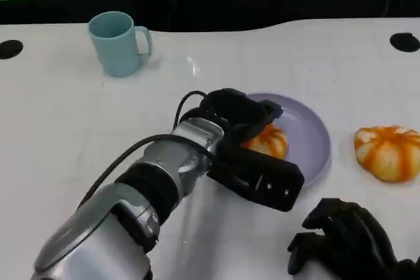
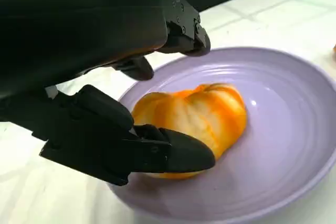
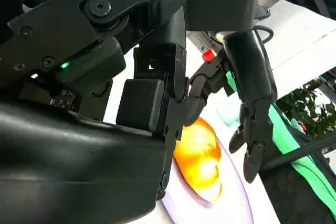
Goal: Grasp the bread from the table and place it into the plate.
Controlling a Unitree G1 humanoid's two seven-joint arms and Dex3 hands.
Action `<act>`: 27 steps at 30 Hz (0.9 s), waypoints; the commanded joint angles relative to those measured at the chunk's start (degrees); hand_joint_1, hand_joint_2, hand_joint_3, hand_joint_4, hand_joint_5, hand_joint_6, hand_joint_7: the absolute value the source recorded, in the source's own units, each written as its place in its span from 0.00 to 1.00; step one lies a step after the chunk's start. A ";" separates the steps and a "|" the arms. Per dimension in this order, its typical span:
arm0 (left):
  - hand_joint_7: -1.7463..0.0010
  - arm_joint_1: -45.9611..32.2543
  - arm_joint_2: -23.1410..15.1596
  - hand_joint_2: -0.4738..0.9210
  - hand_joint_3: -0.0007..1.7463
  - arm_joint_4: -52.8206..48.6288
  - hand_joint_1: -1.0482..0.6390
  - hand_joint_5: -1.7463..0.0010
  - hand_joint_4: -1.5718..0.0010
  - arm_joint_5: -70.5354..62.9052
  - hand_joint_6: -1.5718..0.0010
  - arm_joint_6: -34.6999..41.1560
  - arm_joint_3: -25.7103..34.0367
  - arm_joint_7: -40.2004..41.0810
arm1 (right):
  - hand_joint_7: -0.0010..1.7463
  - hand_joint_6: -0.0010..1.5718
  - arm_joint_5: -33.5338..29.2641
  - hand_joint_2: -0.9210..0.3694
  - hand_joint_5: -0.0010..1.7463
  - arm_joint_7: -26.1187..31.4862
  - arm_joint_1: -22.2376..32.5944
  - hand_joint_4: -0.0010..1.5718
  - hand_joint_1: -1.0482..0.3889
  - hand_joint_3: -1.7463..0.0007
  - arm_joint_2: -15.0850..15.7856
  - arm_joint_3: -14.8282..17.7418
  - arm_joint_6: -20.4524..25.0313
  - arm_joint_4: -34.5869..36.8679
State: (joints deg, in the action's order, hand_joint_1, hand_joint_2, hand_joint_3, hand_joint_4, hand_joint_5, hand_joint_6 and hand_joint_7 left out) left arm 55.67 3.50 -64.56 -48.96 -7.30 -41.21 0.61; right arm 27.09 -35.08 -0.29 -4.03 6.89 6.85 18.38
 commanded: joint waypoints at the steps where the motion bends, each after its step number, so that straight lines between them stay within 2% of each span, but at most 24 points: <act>1: 0.94 1.58 -1.99 1.00 0.27 3.42 0.02 0.80 1.00 0.07 0.98 0.37 -0.34 -4.15 | 0.20 1.00 -0.08 0.15 0.41 0.24 0.43 1.00 0.00 1.00 0.26 0.00 -0.45 -0.38; 4: 0.94 0.14 -4.20 1.00 0.26 8.39 0.01 0.81 1.00 1.21 0.98 0.24 0.84 -6.83 | 0.20 1.00 0.06 0.15 0.41 0.12 0.41 1.00 0.00 1.00 0.23 0.07 -0.47 -0.30; 7: 0.93 -2.86 -7.41 1.00 0.25 15.45 0.04 0.80 0.96 3.53 0.95 -0.39 3.01 -9.25 | 0.20 1.00 0.19 0.16 0.41 0.16 0.42 1.00 0.00 1.00 0.22 0.09 -0.25 -0.45; 11: 0.94 -7.78 -11.61 1.00 0.19 24.64 0.12 0.79 0.80 8.79 0.84 -1.60 6.91 -13.93 | 0.21 1.00 0.14 0.15 0.42 0.24 0.19 1.00 0.00 1.00 0.28 0.13 -0.19 -0.38; 14: 0.92 -11.57 -14.57 1.00 0.19 30.49 0.17 0.75 0.69 12.38 0.76 -4.13 9.61 -15.35 | 0.22 1.00 0.09 0.15 0.42 0.61 0.08 1.00 0.00 1.00 0.26 0.18 0.05 -0.34; 17: 0.91 -14.11 -15.67 1.00 0.20 33.76 0.17 0.75 0.67 15.37 0.74 -4.87 11.71 -16.58 | 0.22 1.00 0.20 0.15 0.43 0.54 0.01 1.00 0.00 1.00 0.25 0.22 0.10 -0.26; 18: 0.91 -15.43 -16.08 1.00 0.19 35.18 0.20 0.75 0.64 17.23 0.68 -5.29 12.97 -17.17 | 0.22 1.00 0.28 0.16 0.42 0.44 -0.04 1.00 0.00 1.00 0.25 0.24 0.10 -0.19; 19: 0.91 -18.73 -16.60 1.00 0.19 37.56 0.20 0.76 0.63 21.49 0.65 -7.01 15.83 -17.22 | 0.22 1.00 0.24 0.16 0.42 0.21 -0.16 1.00 0.00 1.00 0.28 0.25 -0.21 0.03; 20: 0.90 -21.90 -16.49 1.00 0.17 38.73 0.23 0.74 0.56 25.76 0.57 -9.84 18.62 -16.36 | 0.22 1.00 0.12 0.15 0.42 0.02 -0.26 1.00 0.00 1.00 0.34 0.20 -0.47 0.22; 21: 0.90 -24.21 -16.12 1.00 0.16 38.81 0.25 0.67 0.49 28.92 0.47 -12.92 20.63 -15.25 | 0.22 1.00 0.06 0.15 0.42 -0.02 -0.27 1.00 0.00 1.00 0.38 0.17 -0.50 0.23; 23: 0.91 -26.86 -15.26 1.00 0.16 37.42 0.26 0.47 0.51 32.33 0.39 -18.24 23.01 -13.19 | 0.22 1.00 0.10 0.15 0.42 -0.07 -0.21 1.00 0.00 1.00 0.42 0.12 -0.33 0.13; 24: 0.91 -27.89 -14.73 1.00 0.17 36.58 0.26 0.41 0.52 33.53 0.37 -20.68 23.91 -12.33 | 0.22 1.00 0.30 0.15 0.42 0.03 -0.15 1.00 0.00 1.00 0.34 0.19 -0.02 0.00; 25: 0.85 -29.08 -13.90 1.00 0.18 35.31 0.25 0.28 0.55 35.70 0.37 -23.87 25.07 -11.95 | 0.22 1.00 0.35 0.16 0.42 0.23 -0.06 1.00 0.00 1.00 0.24 0.21 0.08 -0.16; 26: 0.69 -30.11 -13.15 1.00 0.20 34.23 0.25 0.18 0.57 37.70 0.43 -26.54 26.09 -11.95 | 0.22 1.00 0.33 0.16 0.42 0.22 0.01 1.00 0.00 1.00 0.17 0.20 -0.09 -0.17; 27: 0.47 -31.48 -12.26 1.00 0.21 33.50 0.25 0.08 0.59 40.64 0.52 -28.66 27.20 -12.88 | 0.22 1.00 0.38 0.16 0.42 0.31 0.11 1.00 0.00 1.00 0.10 0.21 -0.03 -0.31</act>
State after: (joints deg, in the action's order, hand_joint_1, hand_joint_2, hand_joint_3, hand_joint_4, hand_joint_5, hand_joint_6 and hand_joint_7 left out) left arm 26.80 -10.34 -29.07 -13.58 -30.50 -16.76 -12.42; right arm 27.09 -34.91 -0.53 -4.06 6.92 6.85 18.43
